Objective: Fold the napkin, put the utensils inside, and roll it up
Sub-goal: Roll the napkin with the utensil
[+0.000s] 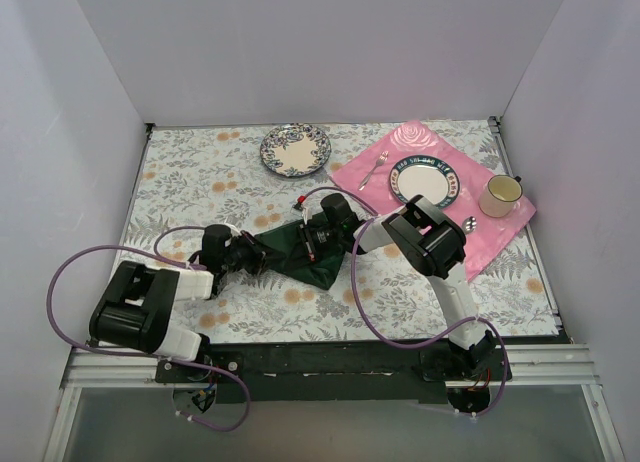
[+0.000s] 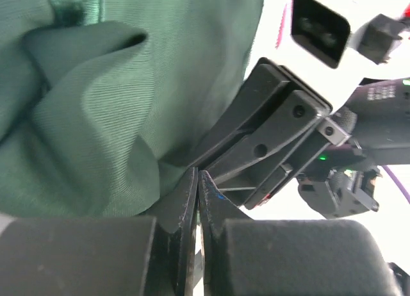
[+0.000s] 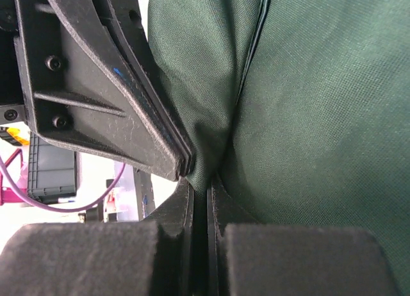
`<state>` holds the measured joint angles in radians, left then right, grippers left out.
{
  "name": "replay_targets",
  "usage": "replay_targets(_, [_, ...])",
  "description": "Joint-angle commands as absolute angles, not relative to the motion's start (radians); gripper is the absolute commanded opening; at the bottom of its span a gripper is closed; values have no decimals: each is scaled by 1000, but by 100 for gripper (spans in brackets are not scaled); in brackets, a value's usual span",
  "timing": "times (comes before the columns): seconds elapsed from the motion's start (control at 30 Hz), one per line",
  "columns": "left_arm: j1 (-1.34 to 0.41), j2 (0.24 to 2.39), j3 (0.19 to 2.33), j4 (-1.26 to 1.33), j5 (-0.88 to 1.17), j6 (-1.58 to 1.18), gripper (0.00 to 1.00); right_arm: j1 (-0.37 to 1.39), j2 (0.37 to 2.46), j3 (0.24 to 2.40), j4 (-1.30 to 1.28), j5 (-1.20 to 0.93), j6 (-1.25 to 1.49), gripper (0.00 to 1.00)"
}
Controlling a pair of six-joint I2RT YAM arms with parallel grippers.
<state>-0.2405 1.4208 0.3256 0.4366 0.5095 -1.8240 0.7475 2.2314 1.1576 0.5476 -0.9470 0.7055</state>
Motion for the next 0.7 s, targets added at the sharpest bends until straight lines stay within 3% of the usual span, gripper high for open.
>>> replay_targets(0.0, [-250, 1482, 265, 653, 450, -1875, 0, 752, 2247, 1144, 440, -851, 652, 1])
replay_targets(0.13, [-250, 1538, 262, 625, 416, -1858, 0, 753, 2232, 1144, 407, -842, 629, 2])
replay_targets(0.53, [-250, 1663, 262, 566, 402, -1847, 0, 761, 2114, 1305, -61, -631, 330, 45])
replay_targets(0.67, [-250, 1669, 276, 555, 397, -1832, 0, 768, 2063, 1363, -216, -517, 211, 53])
